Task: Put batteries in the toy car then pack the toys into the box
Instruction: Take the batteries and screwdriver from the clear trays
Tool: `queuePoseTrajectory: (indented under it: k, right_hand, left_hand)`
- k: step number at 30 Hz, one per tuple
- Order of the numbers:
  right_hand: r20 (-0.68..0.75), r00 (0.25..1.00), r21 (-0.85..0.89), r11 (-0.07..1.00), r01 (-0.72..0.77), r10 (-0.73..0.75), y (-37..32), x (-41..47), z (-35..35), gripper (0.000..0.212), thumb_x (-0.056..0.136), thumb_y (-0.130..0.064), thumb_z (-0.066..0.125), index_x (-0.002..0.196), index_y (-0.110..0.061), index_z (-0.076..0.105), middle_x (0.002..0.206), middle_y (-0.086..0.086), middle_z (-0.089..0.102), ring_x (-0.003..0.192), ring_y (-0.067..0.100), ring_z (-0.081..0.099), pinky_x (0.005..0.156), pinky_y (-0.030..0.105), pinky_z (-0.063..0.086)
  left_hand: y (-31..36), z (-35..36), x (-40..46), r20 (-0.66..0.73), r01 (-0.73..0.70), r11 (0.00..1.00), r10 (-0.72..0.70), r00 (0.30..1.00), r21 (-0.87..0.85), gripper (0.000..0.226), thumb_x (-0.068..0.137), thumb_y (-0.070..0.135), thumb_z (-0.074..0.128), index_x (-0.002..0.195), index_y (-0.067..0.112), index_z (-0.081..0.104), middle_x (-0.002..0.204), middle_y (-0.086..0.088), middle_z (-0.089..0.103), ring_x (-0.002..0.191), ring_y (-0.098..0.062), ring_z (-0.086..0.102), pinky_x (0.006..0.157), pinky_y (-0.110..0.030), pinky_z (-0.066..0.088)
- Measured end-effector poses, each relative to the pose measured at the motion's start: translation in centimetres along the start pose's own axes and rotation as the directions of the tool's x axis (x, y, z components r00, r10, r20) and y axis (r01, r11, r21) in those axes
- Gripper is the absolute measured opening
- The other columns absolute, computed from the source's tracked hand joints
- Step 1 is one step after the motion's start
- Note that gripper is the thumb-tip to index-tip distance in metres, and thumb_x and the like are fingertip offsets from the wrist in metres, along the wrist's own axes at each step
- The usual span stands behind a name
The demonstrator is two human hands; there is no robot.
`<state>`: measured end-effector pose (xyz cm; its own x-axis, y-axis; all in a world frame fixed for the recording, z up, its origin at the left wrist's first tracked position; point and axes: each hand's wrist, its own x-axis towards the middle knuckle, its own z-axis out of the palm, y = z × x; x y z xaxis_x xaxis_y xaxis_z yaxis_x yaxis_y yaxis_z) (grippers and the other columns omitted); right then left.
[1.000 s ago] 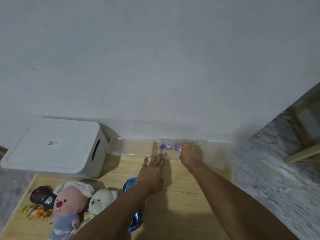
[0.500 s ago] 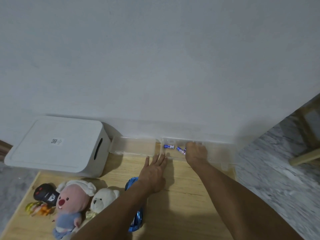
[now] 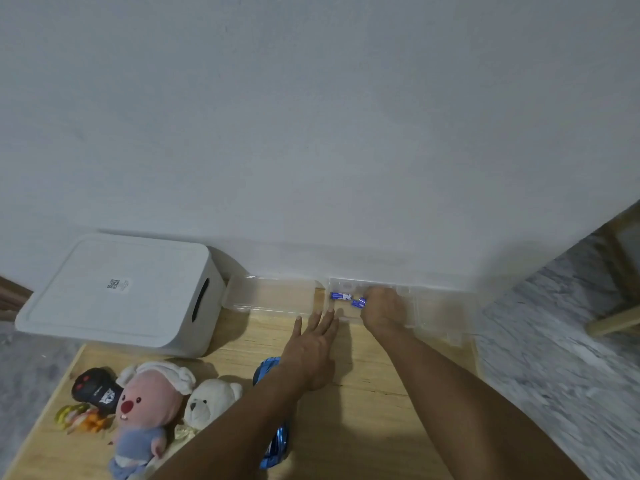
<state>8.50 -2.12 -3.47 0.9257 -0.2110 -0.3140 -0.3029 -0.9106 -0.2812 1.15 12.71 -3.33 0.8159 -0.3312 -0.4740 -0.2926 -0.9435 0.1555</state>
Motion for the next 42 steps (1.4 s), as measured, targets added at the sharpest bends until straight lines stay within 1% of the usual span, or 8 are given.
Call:
queuePoseTrajectory:
  k: [5,10,14,19,24,28,32,42]
  right_hand:
    - [0.029,0.999,-0.009,1.0,0.019,-0.018,0.3,0.1,-0.2,0.025,0.081,-0.004,0.056,0.097,-0.016,0.07,0.102,0.008,0.068,0.097,0.029,0.065,0.074,0.029,0.049]
    - [0.094,0.991,0.078,0.993,0.086,-0.094,0.6,-0.2,-0.3,0.017,0.08,-0.002,0.055,0.077,-0.018,0.06,0.094,0.01,0.068,0.09,0.031,0.064,0.064,0.026,0.038]
    - [0.096,0.972,0.077,0.975,0.206,-0.213,0.8,-1.0,-0.7,0.017,0.083,-0.002,0.056,0.091,-0.012,0.067,0.098,0.01,0.066,0.094,0.029,0.06,0.069,0.027,0.041]
    - [0.093,0.955,0.053,0.959,0.279,-0.283,1.5,-1.9,-1.2,0.021,0.085,-0.002,0.053,0.101,-0.012,0.062,0.103,0.008,0.063,0.097,0.028,0.058,0.075,0.031,0.045]
    - [0.048,0.962,0.045,0.963,0.267,-0.269,2.0,-3.6,-1.4,0.024,0.089,-0.01,0.056,0.111,-0.015,0.064,0.108,0.007,0.065,0.102,0.029,0.058,0.08,0.033,0.046]
    - [0.052,0.981,0.021,0.982,0.185,-0.186,2.1,-5.3,-0.2,0.019,0.085,-0.015,0.059,0.101,-0.02,0.068,0.101,0.009,0.067,0.097,0.031,0.061,0.072,0.03,0.044]
    - [0.084,0.994,0.054,0.996,0.072,-0.076,3.1,-6.4,2.0,0.015,0.083,-0.013,0.059,0.094,-0.012,0.069,0.099,0.012,0.068,0.094,0.032,0.062,0.066,0.028,0.039]
    - [-0.011,0.999,-0.014,0.999,-0.048,0.048,3.0,-7.2,3.3,0.029,0.09,-0.039,0.053,0.1,-0.016,0.067,0.103,0.005,0.067,0.096,0.027,0.063,0.075,0.03,0.047]
  left_hand:
    - [0.0,0.0,0.0,0.004,-0.005,1.0,0.005,1.0,0.006,0.081,0.096,0.026,0.047,0.155,0.016,-0.008,0.163,-0.003,-0.014,0.15,-0.023,-0.012,0.12,-0.047,-0.006]
    - [0.2,0.3,0.0,-0.01,-0.008,1.0,0.008,1.0,-0.007,0.082,0.096,0.027,0.048,0.155,0.015,-0.008,0.163,-0.004,-0.014,0.15,-0.024,-0.012,0.121,-0.047,-0.005]
    - [0.1,0.3,0.0,-0.018,-0.012,1.0,0.012,1.0,-0.006,0.083,0.096,0.03,0.049,0.155,0.014,-0.007,0.163,-0.004,-0.013,0.15,-0.024,-0.009,0.121,-0.048,-0.003]
    - [-0.1,-0.3,0.1,-0.044,-0.025,1.0,0.025,0.999,-0.001,0.079,0.096,0.028,0.048,0.156,0.014,-0.002,0.164,-0.003,-0.006,0.151,-0.022,-0.007,0.121,-0.046,-0.003]
    - [-0.6,-1.3,0.6,-0.052,-0.06,0.996,0.056,0.997,-0.066,0.076,0.094,0.023,0.051,0.155,0.011,0.008,0.164,-0.005,0.005,0.151,-0.021,0.0,0.122,-0.04,0.002]
    - [-0.9,-1.6,0.8,-0.028,-0.066,0.993,0.064,0.998,-0.099,0.078,0.091,0.013,0.053,0.155,0.007,0.01,0.164,-0.007,0.007,0.151,-0.02,0.006,0.122,-0.035,0.008]
    - [-0.9,-1.2,1.1,-0.028,-0.068,0.996,0.066,0.997,-0.054,0.082,0.089,0.005,0.056,0.155,0.007,0.008,0.163,-0.006,0.009,0.151,-0.019,0.008,0.121,-0.033,0.009]
    - [-0.9,-1.6,1.2,0.002,-0.062,0.997,0.063,0.998,-0.041,0.082,0.09,0.016,0.061,0.154,0.008,0.01,0.163,-0.007,0.011,0.151,-0.02,0.007,0.122,-0.037,0.008]
